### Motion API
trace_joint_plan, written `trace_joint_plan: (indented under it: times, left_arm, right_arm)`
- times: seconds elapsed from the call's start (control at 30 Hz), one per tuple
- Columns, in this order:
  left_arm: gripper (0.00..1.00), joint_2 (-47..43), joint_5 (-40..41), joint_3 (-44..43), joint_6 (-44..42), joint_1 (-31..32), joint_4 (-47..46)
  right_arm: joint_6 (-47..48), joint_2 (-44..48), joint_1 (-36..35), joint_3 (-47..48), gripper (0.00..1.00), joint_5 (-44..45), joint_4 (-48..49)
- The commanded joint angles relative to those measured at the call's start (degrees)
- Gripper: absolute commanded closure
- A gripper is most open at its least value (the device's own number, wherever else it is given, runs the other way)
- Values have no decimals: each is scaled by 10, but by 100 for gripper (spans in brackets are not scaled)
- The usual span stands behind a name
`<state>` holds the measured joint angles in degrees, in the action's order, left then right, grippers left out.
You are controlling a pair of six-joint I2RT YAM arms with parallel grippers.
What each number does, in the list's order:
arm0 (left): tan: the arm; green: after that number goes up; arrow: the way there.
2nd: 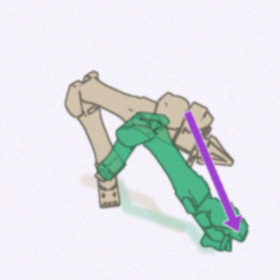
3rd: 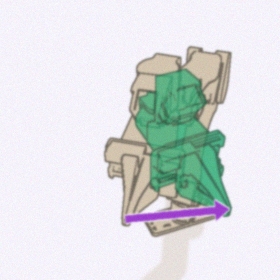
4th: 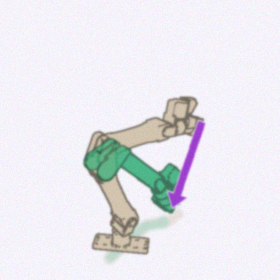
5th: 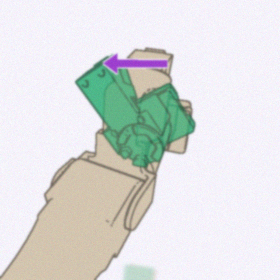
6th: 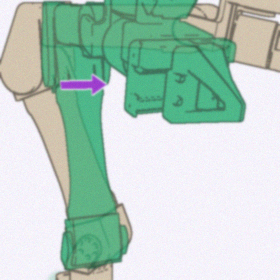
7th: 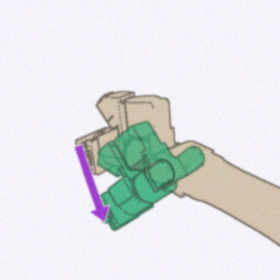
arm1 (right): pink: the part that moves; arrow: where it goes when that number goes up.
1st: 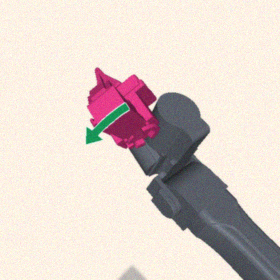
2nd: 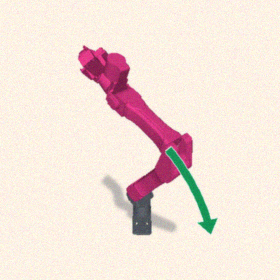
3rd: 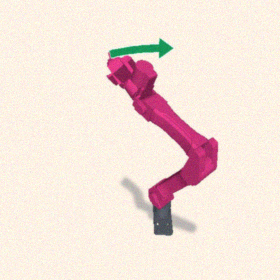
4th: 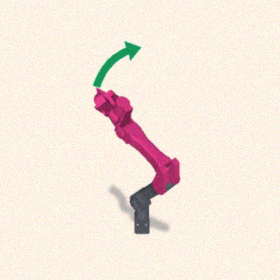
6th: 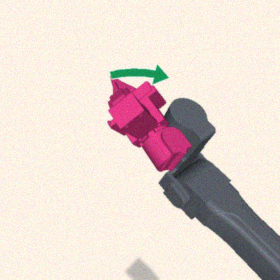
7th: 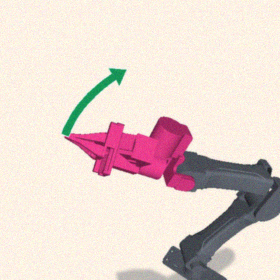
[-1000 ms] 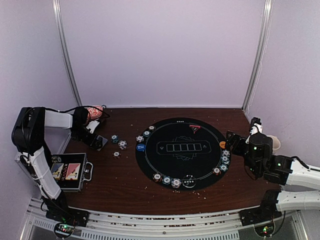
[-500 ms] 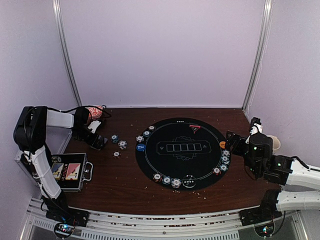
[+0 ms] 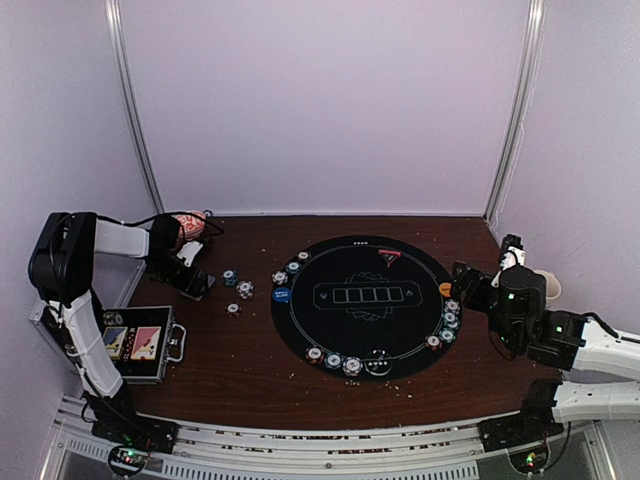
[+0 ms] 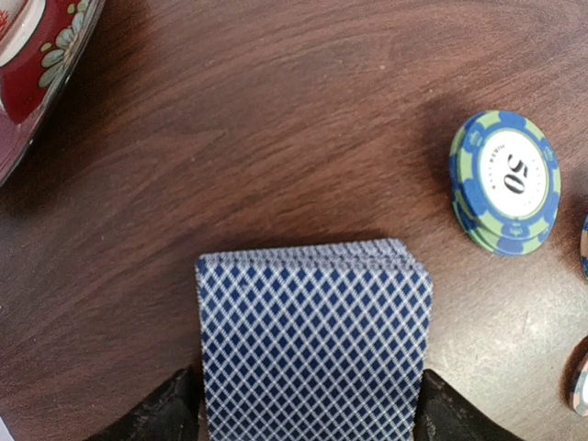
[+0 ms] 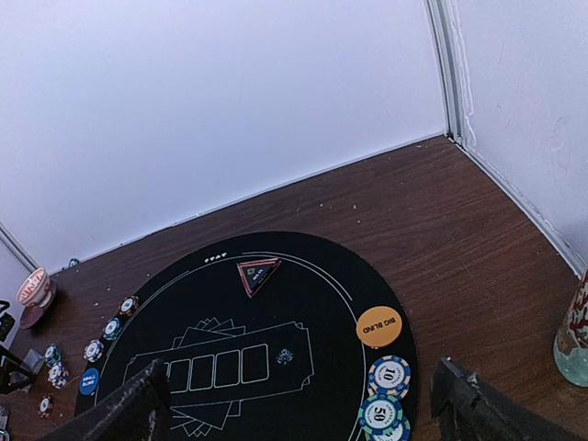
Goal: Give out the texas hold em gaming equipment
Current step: Pick up the face-down deck piles from the center of the board.
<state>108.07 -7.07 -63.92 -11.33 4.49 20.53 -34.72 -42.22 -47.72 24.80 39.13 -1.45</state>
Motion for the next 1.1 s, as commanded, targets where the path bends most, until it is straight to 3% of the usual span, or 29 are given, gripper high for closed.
trace_joint_plan:
  times: [0.0, 0.3, 0.7, 1.07]
  left_arm:
    - [20, 26, 47, 30, -10, 8, 1]
    - [28, 25, 44, 41, -21, 20, 10]
    - [50, 22, 40, 48, -30, 21, 12]
    - [50, -19, 14, 29, -43, 21, 26]
  right_arm:
    - [2, 1, 1, 10, 0, -1, 8]
    - [2, 0, 1, 10, 0, 0, 8]
    - [-3, -17, 1, 14, 0, -14, 15]
    - [-40, -168, 0, 121, 1, -170, 24]
